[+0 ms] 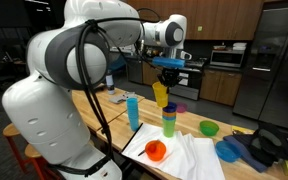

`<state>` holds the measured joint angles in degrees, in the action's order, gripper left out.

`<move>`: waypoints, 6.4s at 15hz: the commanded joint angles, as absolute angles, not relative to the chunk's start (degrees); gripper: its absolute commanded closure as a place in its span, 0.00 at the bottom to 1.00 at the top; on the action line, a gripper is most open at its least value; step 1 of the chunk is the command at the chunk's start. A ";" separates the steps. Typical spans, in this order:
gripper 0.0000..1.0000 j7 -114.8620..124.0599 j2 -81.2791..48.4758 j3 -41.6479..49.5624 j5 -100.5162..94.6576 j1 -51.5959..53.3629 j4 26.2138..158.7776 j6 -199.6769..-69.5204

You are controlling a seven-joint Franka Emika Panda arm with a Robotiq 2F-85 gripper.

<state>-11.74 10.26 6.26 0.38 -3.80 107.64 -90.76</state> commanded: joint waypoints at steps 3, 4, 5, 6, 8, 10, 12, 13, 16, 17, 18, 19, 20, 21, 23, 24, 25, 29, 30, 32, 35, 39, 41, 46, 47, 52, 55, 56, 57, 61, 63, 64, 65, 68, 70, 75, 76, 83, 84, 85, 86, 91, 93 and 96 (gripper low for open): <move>0.99 -13.62 9.34 6.75 1.55 -4.12 105.12 -87.19; 0.99 -13.58 9.08 6.90 1.28 -4.27 104.68 -87.09; 0.99 -13.72 10.06 7.11 1.06 -4.47 105.19 -87.01; 0.99 -13.53 10.15 7.22 1.10 -4.62 104.99 -87.00; 0.99 -12.97 10.01 7.44 0.48 -5.00 104.16 -86.99; 0.99 -12.31 6.76 7.43 0.63 -5.00 101.28 -88.00; 0.99 -12.13 4.49 7.46 0.86 -5.09 99.37 -88.51; 0.99 -12.63 4.73 7.58 0.78 -5.27 99.43 -88.31; 0.99 -12.34 1.46 7.27 0.68 -5.28 97.19 -88.79; 0.99 -12.47 0.57 7.23 0.84 -5.30 96.47 -88.64; 0.99 -12.42 -0.23 7.13 0.78 -5.30 96.01 -88.82; 0.99 -12.65 -0.97 7.08 0.76 -5.34 95.38 -88.90; 0.99 -12.52 -1.67 7.00 0.90 -5.38 94.78 -88.83; 0.99 -12.77 -2.34 6.94 1.18 -5.41 94.36 -88.90; 0.99 -12.47 -3.65 6.76 1.20 -5.41 93.40 -88.77; 0.99 -12.45 -4.22 6.66 1.06 -5.41 92.90 -88.77; 0.99 -12.67 -4.65 6.56 1.01 -5.41 92.65 -88.96; 0.99 -12.79 -5.92 5.86 1.04 -5.15 91.57 -88.46; 0.99 -13.16 -6.09 5.60 0.96 -5.06 91.48 -88.10; 0.99 -13.60 -6.44 5.03 0.55 -4.84 91.19 -86.88; 0.90 -12.89 -6.04 4.77 0.74 -5.08 92.74 -88.12; 0.69 -12.89 -6.22 4.75 0.74 -5.16 92.76 -88.15; 0.69 -12.89 -6.24 4.77 0.74 -5.17 92.77 -88.16; 0.69 -12.89 -6.26 4.75 0.74 -5.17 92.77 -88.16; 0.69 -12.89 -6.26 4.75 0.74 -5.16 92.77 -88.16; 0.44 -12.89 -6.26 4.75 0.74 -5.16 92.76 -88.16; 0.33 -13.79 -5.73 4.95 -0.05 -5.39 92.66 -87.44; 0.27 -13.82 -5.68 5.08 -0.36 -5.51 92.74 -87.04; 0.20 -14.07 -5.58 5.19 -0.42 -5.70 92.94 -86.86; 0.00 -14.57 -5.48 5.29 -0.83 -6.06 93.45 -84.30; 0.00 -13.88 -5.17 5.58 -2.12 -6.30 93.76 -82.60; 0.00 -13.63 -4.98 5.68 -2.43 -6.37 94.08 -81.91; 0.00 -13.92 -5.06 5.76 -2.52 -6.52 94.21 -81.36; 0.00 -13.56 -5.29 5.68 -2.59 -6.57 95.13 -80.84; 0.00 -13.50 -5.48 5.51 -2.07 -6.46 95.87 -81.05; 0.00 -11.80 -6.64 4.99 -3.39 -5.88 98.06 -84.49; 0.00 -11.71 -6.84 4.97 -3.66 -5.82 98.41 -85.06; 0.00 -10.20 -8.30 4.91 -7.18 -5.73 100.71 -90.46; 0.00 -10.08 -8.28 4.78 -7.75 -5.60 101.24 -91.54; 0.00 -9.80 -8.43 4.71 -8.69 -5.46 101.41 -92.42; 0.00 -9.76 -8.65 4.65 -9.63 -5.33 101.44 -93.27; 0.00 -8.76 -9.23 3.74 -10.94 -4.19 102.50 -97.02; 0.00 -9.06 -9.58 3.53 -10.86 -4.02 102.64 -98.47; 0.00 -9.03 -9.80 3.21 -10.73 -3.56 103.70 -100.24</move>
